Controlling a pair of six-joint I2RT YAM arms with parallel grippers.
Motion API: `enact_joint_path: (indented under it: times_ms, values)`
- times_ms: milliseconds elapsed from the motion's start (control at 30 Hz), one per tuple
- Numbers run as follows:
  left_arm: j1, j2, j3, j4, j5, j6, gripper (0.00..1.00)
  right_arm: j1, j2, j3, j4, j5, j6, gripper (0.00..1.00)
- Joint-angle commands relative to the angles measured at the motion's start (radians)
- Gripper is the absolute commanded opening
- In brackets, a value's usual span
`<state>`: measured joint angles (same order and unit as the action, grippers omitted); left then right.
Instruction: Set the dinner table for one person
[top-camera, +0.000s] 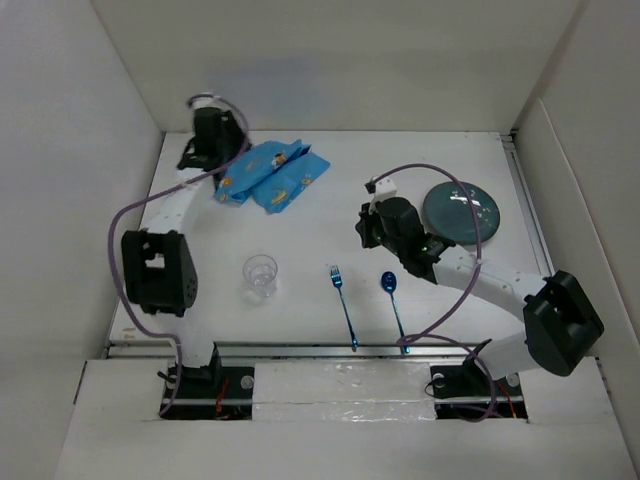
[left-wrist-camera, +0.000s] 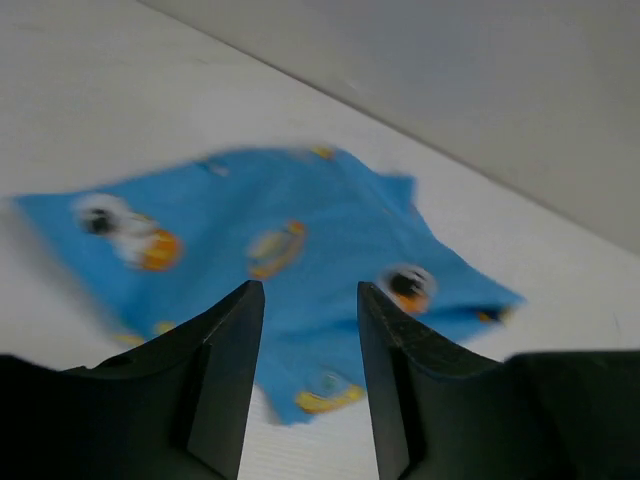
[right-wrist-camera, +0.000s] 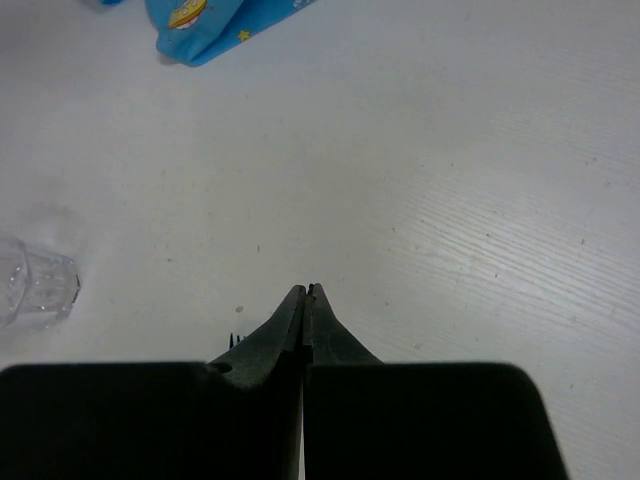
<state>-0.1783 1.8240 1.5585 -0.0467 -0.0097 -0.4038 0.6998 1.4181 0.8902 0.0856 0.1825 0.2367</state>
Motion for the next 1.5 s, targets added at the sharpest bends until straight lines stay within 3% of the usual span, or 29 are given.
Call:
enact_joint_path:
  times_ms: [0,100,233,267,367,500,533,767,1033,1133,1167,1333,1467]
  values:
    - [0.213,-0.123,-0.141,0.161,-0.07,-0.206,0.38,-0.013,-0.034,-0.02,0.072,-0.028,-0.004,0.0]
    - [0.316,-0.072,-0.17,0.114,-0.073,-0.225,0.33,-0.013,-0.06,-0.053,0.085,-0.044,-0.016,0.01]
    - [0.341,0.0,-0.157,0.058,-0.098,-0.165,0.48,-0.013,-0.076,-0.069,0.082,-0.06,-0.022,0.05]
    - [0.341,0.023,-0.155,0.062,-0.09,-0.156,0.57,-0.013,-0.079,-0.074,0.085,-0.077,-0.027,0.14]
    - [0.341,0.053,-0.167,0.106,-0.034,-0.155,0.69,-0.013,-0.077,-0.085,0.097,-0.118,-0.039,0.24]
    - [0.341,0.122,-0.138,0.139,0.039,-0.181,0.7,-0.013,-0.07,-0.102,0.117,-0.144,-0.043,0.44]
    - [0.341,0.133,-0.133,0.14,0.043,-0.188,0.7,-0.013,-0.065,-0.103,0.117,-0.144,-0.042,0.45]
    - [0.341,0.233,-0.074,0.114,-0.094,-0.245,0.54,-0.013,-0.03,-0.079,0.111,-0.141,-0.042,0.46]
    - [0.341,0.307,-0.019,0.176,-0.07,-0.251,0.48,-0.013,0.089,0.004,0.132,-0.161,-0.033,0.5]
    - [0.341,0.343,0.038,0.166,-0.058,-0.25,0.19,-0.013,0.14,0.047,0.129,-0.169,-0.031,0.5]
    - [0.341,0.34,0.041,0.171,-0.055,-0.25,0.0,-0.013,0.151,0.058,0.123,-0.17,-0.03,0.5]
    - [0.297,0.236,0.012,0.217,-0.044,-0.245,0.0,-0.023,0.208,0.102,0.151,-0.163,-0.007,0.53]
    - [0.199,0.028,0.024,0.286,0.005,-0.219,0.0,-0.034,0.217,0.15,0.146,-0.175,-0.005,0.56]
